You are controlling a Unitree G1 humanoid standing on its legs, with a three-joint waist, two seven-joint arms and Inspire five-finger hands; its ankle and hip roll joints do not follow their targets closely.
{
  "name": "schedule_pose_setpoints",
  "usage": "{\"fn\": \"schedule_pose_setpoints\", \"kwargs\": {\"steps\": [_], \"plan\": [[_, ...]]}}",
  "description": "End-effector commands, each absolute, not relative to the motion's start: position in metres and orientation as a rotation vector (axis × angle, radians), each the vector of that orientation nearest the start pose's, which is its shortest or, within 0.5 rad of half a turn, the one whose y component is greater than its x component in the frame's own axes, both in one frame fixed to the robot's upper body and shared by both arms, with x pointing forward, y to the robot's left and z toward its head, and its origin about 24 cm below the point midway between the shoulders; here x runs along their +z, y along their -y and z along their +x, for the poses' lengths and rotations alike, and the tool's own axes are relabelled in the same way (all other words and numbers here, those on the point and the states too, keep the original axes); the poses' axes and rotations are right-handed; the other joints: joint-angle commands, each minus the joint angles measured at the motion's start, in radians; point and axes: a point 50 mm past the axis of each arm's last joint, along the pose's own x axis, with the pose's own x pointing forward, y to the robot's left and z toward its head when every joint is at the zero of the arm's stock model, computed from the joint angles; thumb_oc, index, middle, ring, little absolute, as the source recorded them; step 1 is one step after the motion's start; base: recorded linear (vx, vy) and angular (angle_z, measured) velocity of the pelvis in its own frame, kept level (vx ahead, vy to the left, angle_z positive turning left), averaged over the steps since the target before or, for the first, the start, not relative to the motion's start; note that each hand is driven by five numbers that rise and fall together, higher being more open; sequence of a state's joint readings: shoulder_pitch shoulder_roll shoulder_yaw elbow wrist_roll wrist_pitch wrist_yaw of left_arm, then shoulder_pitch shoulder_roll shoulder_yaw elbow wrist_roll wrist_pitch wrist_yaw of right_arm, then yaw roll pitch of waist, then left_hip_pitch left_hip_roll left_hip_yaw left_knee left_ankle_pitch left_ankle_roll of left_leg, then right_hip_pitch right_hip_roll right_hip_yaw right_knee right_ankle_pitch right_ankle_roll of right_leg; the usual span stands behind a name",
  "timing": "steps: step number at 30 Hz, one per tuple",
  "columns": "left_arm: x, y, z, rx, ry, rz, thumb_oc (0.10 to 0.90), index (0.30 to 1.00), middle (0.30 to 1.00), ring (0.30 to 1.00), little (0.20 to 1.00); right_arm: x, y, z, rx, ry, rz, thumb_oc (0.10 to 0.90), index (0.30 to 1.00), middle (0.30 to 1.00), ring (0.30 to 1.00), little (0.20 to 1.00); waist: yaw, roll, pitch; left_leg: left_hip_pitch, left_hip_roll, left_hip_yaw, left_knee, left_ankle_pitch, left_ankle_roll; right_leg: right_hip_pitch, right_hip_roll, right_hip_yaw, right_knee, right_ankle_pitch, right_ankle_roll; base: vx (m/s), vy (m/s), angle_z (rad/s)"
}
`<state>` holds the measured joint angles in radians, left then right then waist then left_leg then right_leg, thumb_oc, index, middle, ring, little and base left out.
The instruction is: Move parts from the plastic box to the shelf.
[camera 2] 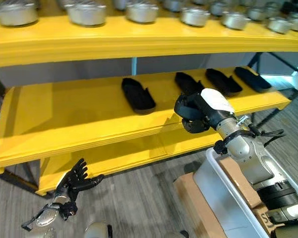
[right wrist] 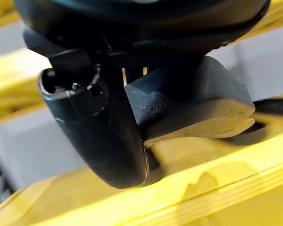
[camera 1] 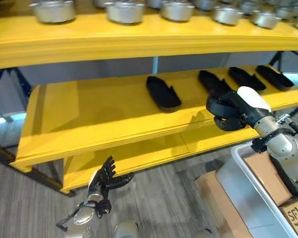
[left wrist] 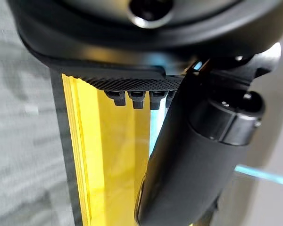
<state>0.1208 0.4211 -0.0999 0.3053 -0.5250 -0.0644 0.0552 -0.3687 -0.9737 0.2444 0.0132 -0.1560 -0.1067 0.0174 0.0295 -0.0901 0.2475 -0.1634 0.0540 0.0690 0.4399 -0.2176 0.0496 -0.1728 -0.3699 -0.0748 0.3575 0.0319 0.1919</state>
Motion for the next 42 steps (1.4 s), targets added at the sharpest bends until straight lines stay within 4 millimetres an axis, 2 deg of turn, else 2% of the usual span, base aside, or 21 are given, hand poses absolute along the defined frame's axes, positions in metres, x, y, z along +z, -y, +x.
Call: {"fn": "schedule_pose_setpoints", "kwargs": {"steps": [1,2,3,4,5,6,8,10,11,13,20,30,37,38,42], "plan": [[0.013,-0.233,0.232,0.034,-0.133,-0.023,0.900,1.000,1.000,1.000,1.000,0.273,0.246,0.295,-0.035,0.654,-1.179,0.400,0.300,0.300,0.300,0.300,-0.021,-0.021,-0.050,0.141,-0.041,-0.018,-0.185,-0.015,-0.021,-0.052,0.017,-0.082,-0.146,0.220,0.004,0.15,0.124,0.45],[0.013,-0.233,0.232,0.034,-0.133,-0.023,0.900,1.000,1.000,1.000,1.000,0.273,0.246,0.295,-0.035,0.654,-1.179,0.400,0.300,0.300,0.300,0.300,-0.024,-0.020,-0.050,0.143,-0.041,-0.021,-0.190,-0.013,-0.021,-0.050,0.016,-0.086,-0.145,0.218,0.004,0.13,0.093,0.63],[0.013,-0.229,0.235,0.029,-0.131,-0.031,0.900,1.000,1.000,1.000,1.000,0.277,0.245,0.296,-0.027,0.667,-1.185,0.400,0.300,0.300,0.300,0.300,-0.040,-0.013,-0.046,0.170,-0.054,-0.050,-0.238,0.007,-0.021,-0.074,0.090,-0.057,-0.155,0.182,-0.003,0.06,0.035,0.60],[0.013,-0.230,0.236,0.033,-0.130,-0.031,0.900,1.000,1.000,1.000,1.000,0.278,0.244,0.296,-0.027,0.673,-1.182,0.400,0.300,0.300,0.300,0.300,-0.046,-0.018,-0.047,0.173,-0.066,-0.060,-0.253,0.021,-0.021,-0.088,0.113,-0.036,-0.162,0.178,-0.005,0.06,0.036,0.72],[0.013,-0.230,0.236,0.034,-0.130,-0.031,0.900,1.000,1.000,1.000,1.000,0.279,0.244,0.296,-0.026,0.673,-1.183,0.400,0.300,0.300,0.300,0.300,-0.047,-0.017,-0.048,0.175,-0.065,-0.060,-0.256,0.021,-0.022,-0.089,0.114,-0.036,-0.160,0.175,-0.005,0.08,-0.022,0.68],[0.013,-0.230,0.236,0.044,-0.126,-0.043,0.900,1.000,1.000,1.000,1.000,0.282,0.240,0.298,-0.017,0.692,-1.182,0.400,0.300,0.300,0.300,0.300,-0.049,-0.021,-0.051,0.188,-0.074,-0.069,-0.269,0.024,-0.026,-0.104,0.151,-0.006,-0.176,0.166,-0.009,0.10,-0.066,0.62],[0.012,-0.232,0.234,0.064,-0.125,-0.051,0.900,1.000,1.000,1.000,1.000,0.283,0.238,0.298,-0.011,0.697,-1.187,0.400,0.300,0.300,0.300,0.300,-0.044,-0.029,-0.066,0.185,-0.077,-0.075,-0.251,0.014,-0.039,-0.049,0.146,0.000,-0.240,0.132,-0.017,0.11,-0.101,0.38],[0.010,-0.232,0.230,0.070,-0.130,-0.062,0.900,1.000,1.000,1.000,1.000,0.281,0.238,0.299,-0.006,0.690,-1.180,0.400,0.300,0.300,0.300,0.300,-0.045,-0.028,-0.073,0.195,-0.072,-0.072,-0.248,0.006,-0.040,-0.032,0.151,0.007,-0.245,0.136,-0.018,0.12,-0.108,0.16],[0.005,-0.232,0.225,0.082,-0.144,-0.084,0.900,1.000,1.000,1.000,1.000,0.279,0.237,0.300,0.007,0.685,-1.166,0.400,0.300,0.300,0.300,0.300,-0.046,-0.024,-0.093,0.210,-0.054,-0.077,-0.262,0.007,-0.048,-0.016,0.177,0.038,-0.257,0.129,-0.021,0.23,-0.218,0.14],[0.002,-0.235,0.220,0.096,-0.162,-0.083,0.900,1.000,1.000,1.000,1.000,0.280,0.234,0.300,0.022,0.689,-1.156,0.400,0.300,0.300,0.300,0.300,-0.040,-0.022,-0.117,0.230,-0.032,-0.074,-0.292,0.016,-0.058,0.013,0.177,0.013,-0.284,0.118,-0.023,0.18,-0.193,0.04],[-0.002,-0.233,0.218,0.094,-0.179,-0.087,0.900,1.000,1.000,1.000,1.000,0.279,0.234,0.300,0.036,0.681,-1.162,0.400,0.300,0.300,0.300,0.300,-0.045,-0.017,-0.146,0.261,0.002,-0.077,-0.334,0.031,-0.074,0.032,0.189,0.011,-0.279,0.083,-0.031,0.06,-0.076,-0.01],[-0.003,-0.231,0.218,0.088,-0.184,-0.091,0.900,1.000,1.000,1.000,1.000,0.289,0.226,0.299,0.040,0.737,-1.149,0.400,0.300,0.300,0.300,0.300,-0.043,-0.012,-0.161,0.281,0.019,-0.095,-0.355,0.040,-0.082,0.048,0.192,0.000,-0.255,0.057,-0.037,0.03,-0.032,0.03],[-0.001,-0.228,0.219,0.088,-0.175,-0.106,0.900,1.000,1.000,1.000,1.000,0.298,0.211,0.305,0.063,0.791,-1.134,0.400,0.300,0.300,0.300,0.300,-0.034,-0.008,-0.165,0.296,0.025,-0.109,-0.386,0.051,-0.083,0.052,0.192,-0.004,-0.229,0.040,-0.038,0.01,-0.013,0.04],[0.000,-0.228,0.221,0.088,-0.170,-0.101,0.900,1.000,1.000,1.000,1.000,0.301,0.203,0.307,0.079,0.809,-1.134,0.400,0.300,0.300,0.300,0.300,-0.026,-0.005,-0.159,0.288,0.036,-0.124,-0.382,0.054,-0.089,0.039,0.196,-0.006,-0.192,0.016,-0.043,-0.01,-0.042,0.09],[-0.002,-0.229,0.220,0.102,-0.181,-0.107,0.900,1.000,1.000,1.000,1.000,0.305,0.201,0.308,0.076,0.820,-1.142,0.400,0.300,0.300,0.300,0.300,-0.018,-0.004,-0.159,0.279,0.054,-0.143,-0.376,0.058,-0.100,0.034,0.209,-0.016,-0.158,-0.026,-0.057,0.01,-0.079,0.23]]}}
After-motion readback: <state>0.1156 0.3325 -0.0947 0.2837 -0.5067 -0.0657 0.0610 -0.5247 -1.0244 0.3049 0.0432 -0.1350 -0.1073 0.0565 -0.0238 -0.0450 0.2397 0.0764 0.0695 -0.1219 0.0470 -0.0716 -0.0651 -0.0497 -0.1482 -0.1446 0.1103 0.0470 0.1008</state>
